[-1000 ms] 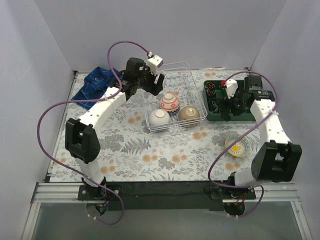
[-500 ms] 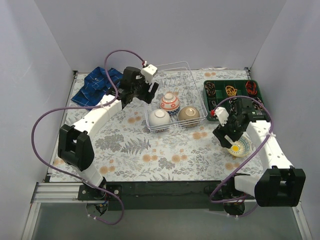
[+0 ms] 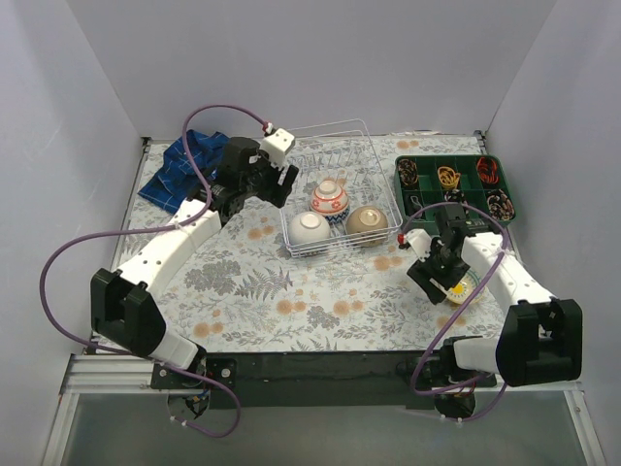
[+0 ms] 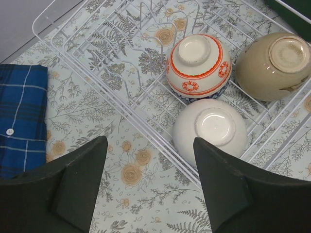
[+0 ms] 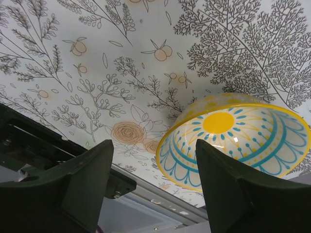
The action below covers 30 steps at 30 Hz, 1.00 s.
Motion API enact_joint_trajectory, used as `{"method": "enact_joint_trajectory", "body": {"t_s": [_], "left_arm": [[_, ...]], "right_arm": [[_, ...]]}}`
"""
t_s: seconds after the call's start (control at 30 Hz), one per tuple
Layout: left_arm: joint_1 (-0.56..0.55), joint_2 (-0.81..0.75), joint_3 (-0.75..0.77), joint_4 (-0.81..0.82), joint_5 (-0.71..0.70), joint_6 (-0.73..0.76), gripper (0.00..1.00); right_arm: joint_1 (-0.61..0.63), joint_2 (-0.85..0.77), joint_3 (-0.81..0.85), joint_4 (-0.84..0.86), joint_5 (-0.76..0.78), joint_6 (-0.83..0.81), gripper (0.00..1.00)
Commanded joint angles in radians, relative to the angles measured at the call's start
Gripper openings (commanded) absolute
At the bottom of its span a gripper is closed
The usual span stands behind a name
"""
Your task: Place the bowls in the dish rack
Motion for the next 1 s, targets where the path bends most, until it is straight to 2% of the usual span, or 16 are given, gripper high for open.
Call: {"method": "enact_joint_trajectory", "body": {"t_s": [0.0, 0.1, 0.13, 0.2, 0.3, 0.33, 0.43, 0.5, 0.67, 0.8, 0.9, 0.97], "left_arm": [[0.003, -0.071, -0.03, 0.01, -0.006, 0.011, 0.71], [0.003, -0.091, -0.05, 0.003, 0.017, 0.025, 0.72], [0.003, -0.095, -0.055, -0.001, 0.028, 0.028, 0.71], [0.001, -0.103, -0.064, -0.021, 0.066, 0.03, 0.71], [0.001, -0.115, -0.069, -0.056, 0.174, 0.019, 0.7], [0.0, -0.128, -0.069, -0.069, 0.254, 0.022, 0.69], [-0.022, -0.151, -0.078, -0.067, 0.362, 0.048, 0.69], [-0.043, -0.158, -0.084, -0.069, 0.402, 0.1, 0.69], [-0.098, -0.11, -0.059, -0.063, 0.433, 0.154, 0.69], [-0.151, -0.063, -0.041, -0.067, 0.43, 0.189, 0.67], [-0.18, -0.036, -0.052, -0.076, 0.418, 0.223, 0.67], [-0.194, -0.017, -0.059, -0.076, 0.401, 0.247, 0.66]], "right_arm": [[0.009, -0.01, -0.025, 0.039, 0.075, 0.033, 0.72], [0.007, -0.013, -0.045, 0.05, 0.094, 0.044, 0.67], [0.007, -0.014, -0.046, 0.053, 0.103, 0.043, 0.6], [0.009, -0.02, -0.051, 0.053, 0.111, 0.033, 0.54], [0.009, -0.029, -0.063, 0.051, 0.123, 0.027, 0.38], [0.009, -0.043, -0.059, 0.047, 0.131, 0.023, 0.29], [0.009, -0.075, -0.016, -0.01, 0.122, 0.021, 0.16], [0.008, -0.094, 0.023, -0.082, 0.097, 0.027, 0.1], [0.009, -0.166, 0.186, -0.206, 0.056, 0.046, 0.05], [0.007, -0.195, 0.316, -0.263, -0.117, 0.066, 0.02], [0.008, -0.206, 0.403, -0.254, -0.241, 0.09, 0.01], [0.009, -0.195, 0.438, -0.228, -0.273, 0.115, 0.01]]}}
